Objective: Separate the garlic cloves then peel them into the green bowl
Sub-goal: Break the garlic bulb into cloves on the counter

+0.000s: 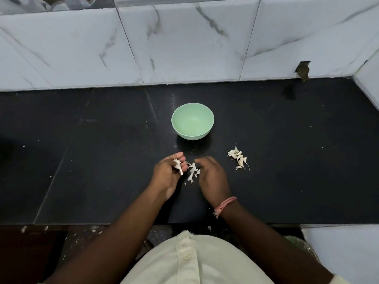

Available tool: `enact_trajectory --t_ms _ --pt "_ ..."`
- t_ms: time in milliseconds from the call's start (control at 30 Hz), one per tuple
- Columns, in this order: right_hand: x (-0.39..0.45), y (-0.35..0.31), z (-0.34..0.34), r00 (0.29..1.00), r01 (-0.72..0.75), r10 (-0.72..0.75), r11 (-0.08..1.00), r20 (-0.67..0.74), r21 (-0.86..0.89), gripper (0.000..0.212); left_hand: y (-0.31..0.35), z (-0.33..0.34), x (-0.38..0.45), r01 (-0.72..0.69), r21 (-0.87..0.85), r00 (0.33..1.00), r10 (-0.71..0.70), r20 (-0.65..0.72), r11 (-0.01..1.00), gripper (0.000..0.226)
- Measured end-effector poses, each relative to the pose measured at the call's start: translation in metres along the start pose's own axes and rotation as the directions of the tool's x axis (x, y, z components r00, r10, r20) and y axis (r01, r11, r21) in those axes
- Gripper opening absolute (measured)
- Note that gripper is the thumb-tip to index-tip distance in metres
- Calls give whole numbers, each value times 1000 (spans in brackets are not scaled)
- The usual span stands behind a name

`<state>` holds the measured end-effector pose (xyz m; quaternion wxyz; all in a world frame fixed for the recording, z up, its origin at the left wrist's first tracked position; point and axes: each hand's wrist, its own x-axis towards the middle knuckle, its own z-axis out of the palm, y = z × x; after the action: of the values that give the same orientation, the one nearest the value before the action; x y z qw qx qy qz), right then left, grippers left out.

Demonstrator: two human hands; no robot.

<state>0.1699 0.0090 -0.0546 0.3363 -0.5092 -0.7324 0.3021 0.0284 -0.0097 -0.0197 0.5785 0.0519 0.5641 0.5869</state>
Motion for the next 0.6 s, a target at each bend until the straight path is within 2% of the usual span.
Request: enact_trajectory --t_ms 67,167,233,300,367,467,600 --pt "9 -2 -8 996 -25 28 999 -81 41 27 -4 -1 -5 0 -17 999 1 43 1000 32" --pt "15 -11 -14 987 -124 137 982 -88 142 13 -13 -2 -6 -14 -71 996 20 89 997 30" --pt "15 -18 -14 978 -185 207 935 -41 302 11 -13 -4 -8 -20 -66 991 28 127 998 32" --pt "15 -24 -14 959 -273 278 834 62 480 10 -12 -5 -10 -34 -34 985 39 169 999 33" --pt "15 -27 -15 942 -329 302 752 144 571 10 -10 -5 -12 -60 29 978 53 203 998 33" --pt "14 -25 -16 925 -375 327 723 191 580 8 -9 -4 -13 -106 132 969 72 237 986 34" --pt "12 -21 -16 920 -390 335 743 203 544 7 -7 -2 -14 -193 271 960 125 251 943 33"
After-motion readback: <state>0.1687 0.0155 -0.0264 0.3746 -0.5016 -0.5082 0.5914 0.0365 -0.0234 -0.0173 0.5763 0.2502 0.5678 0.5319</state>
